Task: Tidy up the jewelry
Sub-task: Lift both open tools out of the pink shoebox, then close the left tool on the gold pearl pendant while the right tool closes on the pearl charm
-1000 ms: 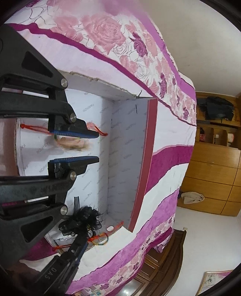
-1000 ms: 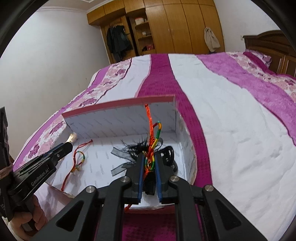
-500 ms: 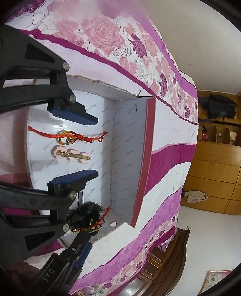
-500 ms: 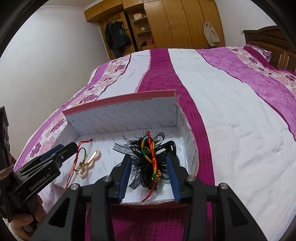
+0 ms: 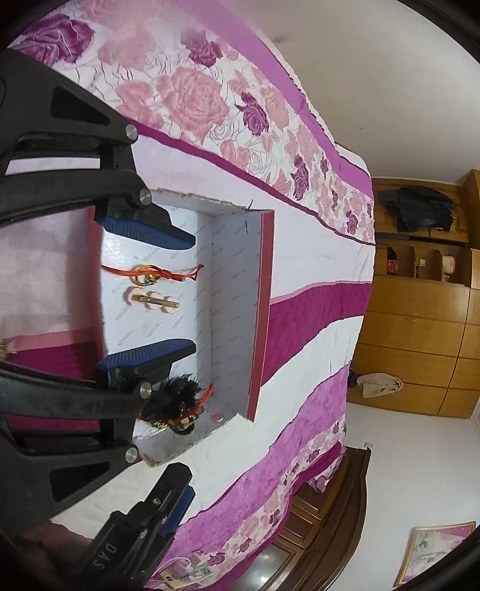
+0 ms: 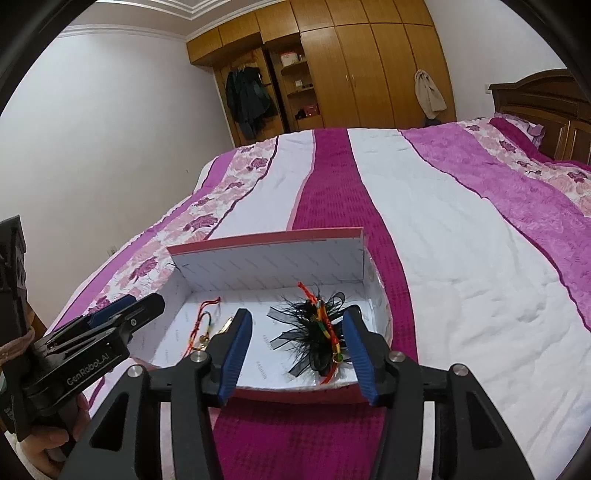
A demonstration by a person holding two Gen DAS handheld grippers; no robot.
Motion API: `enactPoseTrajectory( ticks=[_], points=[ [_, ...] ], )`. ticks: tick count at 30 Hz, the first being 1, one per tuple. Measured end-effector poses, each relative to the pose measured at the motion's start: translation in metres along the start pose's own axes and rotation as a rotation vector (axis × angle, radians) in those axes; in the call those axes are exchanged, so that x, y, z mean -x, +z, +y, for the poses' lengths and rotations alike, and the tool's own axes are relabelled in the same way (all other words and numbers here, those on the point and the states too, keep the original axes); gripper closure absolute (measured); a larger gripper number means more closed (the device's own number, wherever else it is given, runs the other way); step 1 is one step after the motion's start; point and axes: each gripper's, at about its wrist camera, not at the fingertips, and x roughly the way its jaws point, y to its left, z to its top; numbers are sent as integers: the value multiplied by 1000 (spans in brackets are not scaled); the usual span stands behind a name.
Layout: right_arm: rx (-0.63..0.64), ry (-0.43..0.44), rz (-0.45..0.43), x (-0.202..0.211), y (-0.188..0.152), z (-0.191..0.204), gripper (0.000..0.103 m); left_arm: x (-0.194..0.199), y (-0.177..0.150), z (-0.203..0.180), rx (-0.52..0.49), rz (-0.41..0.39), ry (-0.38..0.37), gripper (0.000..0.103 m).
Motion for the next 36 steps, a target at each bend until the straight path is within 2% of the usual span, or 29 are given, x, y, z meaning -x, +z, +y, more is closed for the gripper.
enactPoseTrajectory(
  ticks=[8, 17, 36],
  points=[
    [-18, 10, 3, 30, -7, 1, 49, 29, -5, 2, -19, 17, 7, 61],
    [-19, 8, 32, 56, -28, 0, 48, 50, -27, 7, -18, 84, -2, 61],
    [-30, 2, 171, 72, -87, -7, 48, 53, -85, 21, -24, 267, 61, 61]
  ],
)
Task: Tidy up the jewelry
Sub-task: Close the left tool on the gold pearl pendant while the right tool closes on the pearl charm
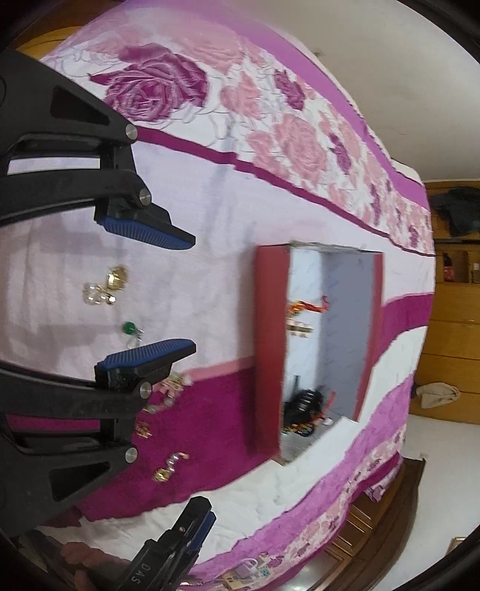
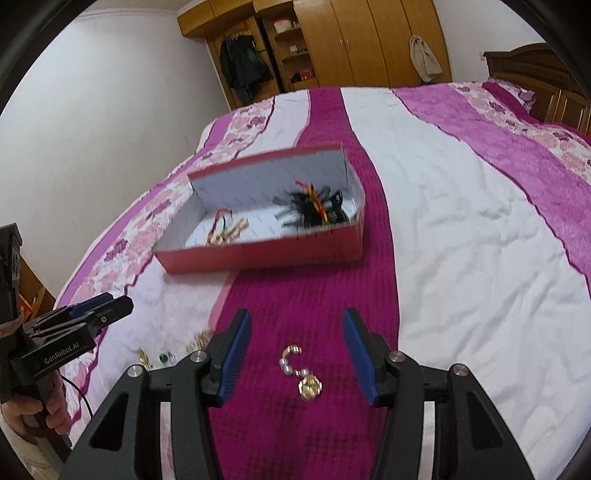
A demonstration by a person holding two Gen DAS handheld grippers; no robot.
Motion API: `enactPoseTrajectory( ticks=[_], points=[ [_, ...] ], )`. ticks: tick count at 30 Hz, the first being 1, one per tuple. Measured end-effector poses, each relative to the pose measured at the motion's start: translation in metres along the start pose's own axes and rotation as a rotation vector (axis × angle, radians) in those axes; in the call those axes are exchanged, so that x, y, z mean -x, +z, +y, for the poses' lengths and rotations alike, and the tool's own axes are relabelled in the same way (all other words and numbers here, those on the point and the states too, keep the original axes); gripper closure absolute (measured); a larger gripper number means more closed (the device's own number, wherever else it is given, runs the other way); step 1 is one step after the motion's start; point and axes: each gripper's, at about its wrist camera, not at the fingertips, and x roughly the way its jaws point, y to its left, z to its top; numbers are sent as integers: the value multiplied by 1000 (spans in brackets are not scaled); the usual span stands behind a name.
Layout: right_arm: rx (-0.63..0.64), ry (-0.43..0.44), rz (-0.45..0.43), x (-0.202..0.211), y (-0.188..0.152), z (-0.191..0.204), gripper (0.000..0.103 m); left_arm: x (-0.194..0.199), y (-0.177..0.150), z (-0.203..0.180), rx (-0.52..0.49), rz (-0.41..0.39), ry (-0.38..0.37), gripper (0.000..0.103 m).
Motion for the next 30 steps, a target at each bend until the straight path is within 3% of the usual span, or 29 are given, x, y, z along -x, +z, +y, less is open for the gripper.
enactPoseTrajectory(
  ticks=[16, 25, 28, 30],
  points=[
    [36, -19, 165, -35, -36, 0, 49, -31, -29, 10, 24, 148, 2, 61],
    [91, -49, 182, -47, -44, 7, 47, -40, -35, 14, 21, 149, -2, 62],
    [97, -50, 183, -49, -44, 7, 47, -41, -36, 14, 23, 145, -3, 68],
    [98, -49, 183, -50, -44, 7, 49, -40, -35, 16, 31, 145, -7, 82]
  ],
)
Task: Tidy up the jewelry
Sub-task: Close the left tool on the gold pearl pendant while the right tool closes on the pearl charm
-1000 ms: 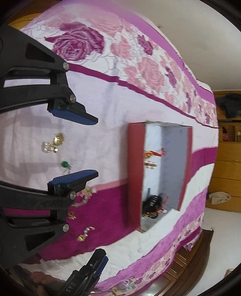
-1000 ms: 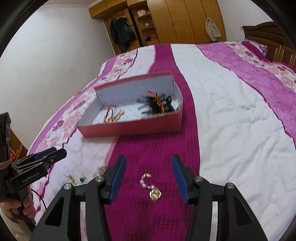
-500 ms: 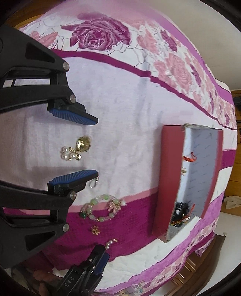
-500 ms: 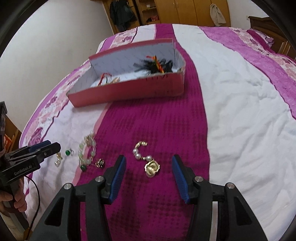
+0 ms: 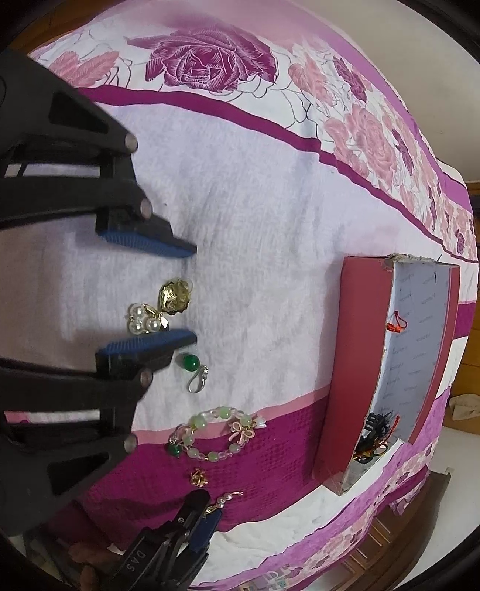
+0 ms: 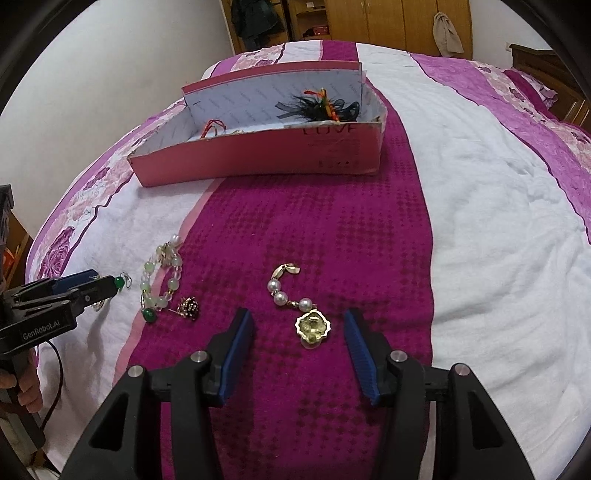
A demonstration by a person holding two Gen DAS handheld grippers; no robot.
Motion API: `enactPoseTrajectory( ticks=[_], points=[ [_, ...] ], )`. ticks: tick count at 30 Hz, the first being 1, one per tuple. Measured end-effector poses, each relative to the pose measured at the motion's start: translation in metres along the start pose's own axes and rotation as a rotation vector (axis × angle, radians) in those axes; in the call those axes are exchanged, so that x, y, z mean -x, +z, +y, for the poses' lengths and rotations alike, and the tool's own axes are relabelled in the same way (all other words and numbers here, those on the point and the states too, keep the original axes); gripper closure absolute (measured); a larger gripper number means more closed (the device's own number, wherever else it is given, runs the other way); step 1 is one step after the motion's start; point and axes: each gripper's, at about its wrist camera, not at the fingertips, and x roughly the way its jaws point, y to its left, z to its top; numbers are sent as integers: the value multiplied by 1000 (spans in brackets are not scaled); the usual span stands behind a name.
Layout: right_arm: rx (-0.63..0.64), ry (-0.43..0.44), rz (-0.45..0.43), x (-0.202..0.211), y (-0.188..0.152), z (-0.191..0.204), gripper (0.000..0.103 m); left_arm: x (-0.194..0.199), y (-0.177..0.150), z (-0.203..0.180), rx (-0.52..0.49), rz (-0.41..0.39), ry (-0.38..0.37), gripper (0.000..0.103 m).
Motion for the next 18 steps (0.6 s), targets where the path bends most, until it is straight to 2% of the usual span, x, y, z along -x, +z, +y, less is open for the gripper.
enactPoseTrajectory(
  ticks=[1, 3, 4, 7, 18],
  points=[
    [1, 1, 1, -1, 0, 0, 50, 0, 0, 0, 1, 1, -9, 86],
    [5, -7, -1, 0, 0, -1, 61, 1, 1, 0, 0, 1, -11, 94],
    [5, -13, -2, 0, 0, -1, 64, 1, 1, 0, -2, 0, -10, 94],
    [-7, -7, -5, 1, 1, -5, 82, 3, 0, -1, -6, -6, -10, 94],
    [-38, 45, -42, 14, 1, -8, 83, 23, 4, -7, -15, -61, -52, 94]
  ],
)
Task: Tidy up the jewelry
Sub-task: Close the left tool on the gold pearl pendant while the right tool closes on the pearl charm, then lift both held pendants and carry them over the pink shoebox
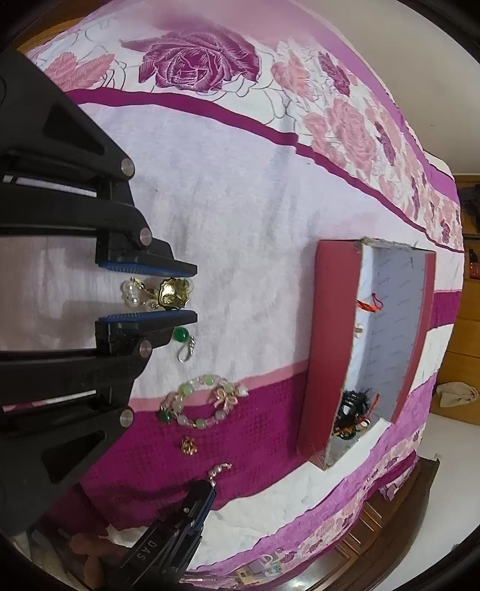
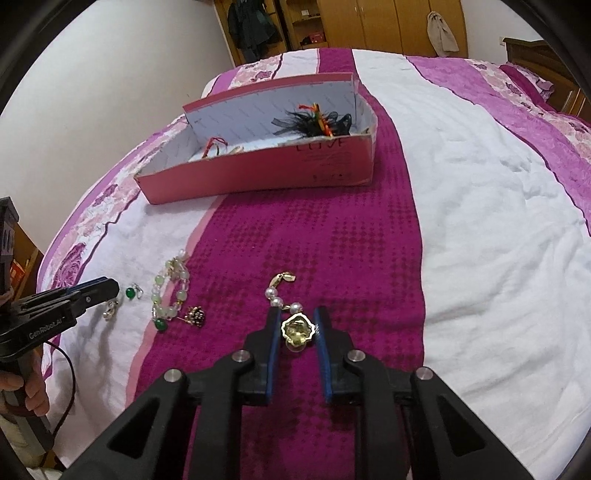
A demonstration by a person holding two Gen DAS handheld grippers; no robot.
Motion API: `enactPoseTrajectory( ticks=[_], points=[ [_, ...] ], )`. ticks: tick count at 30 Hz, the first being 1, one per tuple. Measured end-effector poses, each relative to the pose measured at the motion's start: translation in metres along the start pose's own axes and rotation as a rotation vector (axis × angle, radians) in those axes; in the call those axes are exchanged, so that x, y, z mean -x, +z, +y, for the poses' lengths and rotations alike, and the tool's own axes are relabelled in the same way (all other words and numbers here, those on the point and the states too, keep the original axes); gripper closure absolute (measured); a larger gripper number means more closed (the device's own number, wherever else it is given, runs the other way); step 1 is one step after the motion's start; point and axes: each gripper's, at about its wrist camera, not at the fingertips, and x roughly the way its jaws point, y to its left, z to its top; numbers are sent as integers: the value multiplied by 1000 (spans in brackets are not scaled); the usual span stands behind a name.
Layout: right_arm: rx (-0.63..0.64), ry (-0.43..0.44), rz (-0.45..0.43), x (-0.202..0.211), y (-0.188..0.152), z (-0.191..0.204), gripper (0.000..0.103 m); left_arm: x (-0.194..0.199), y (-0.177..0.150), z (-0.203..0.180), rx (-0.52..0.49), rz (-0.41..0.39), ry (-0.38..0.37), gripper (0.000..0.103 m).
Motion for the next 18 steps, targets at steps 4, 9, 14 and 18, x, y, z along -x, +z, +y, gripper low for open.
enactPoseTrajectory(
  ticks=[4, 9, 14, 18],
  points=[
    [0, 9, -24, 8, 1, 1, 83, 7, 1, -2, -2, -18, -8, 94],
    [4, 18, -64, 21, 4, 3, 83, 16, 5, -6, -4, -53, -18, 94],
    [5, 23, -111, 33, 8, 3, 83, 27, 10, -11, -18, -105, -27, 94],
    [-1, 29, -152, 42, 11, 3, 83, 33, 14, -13, -15, -145, -25, 94]
  ],
)
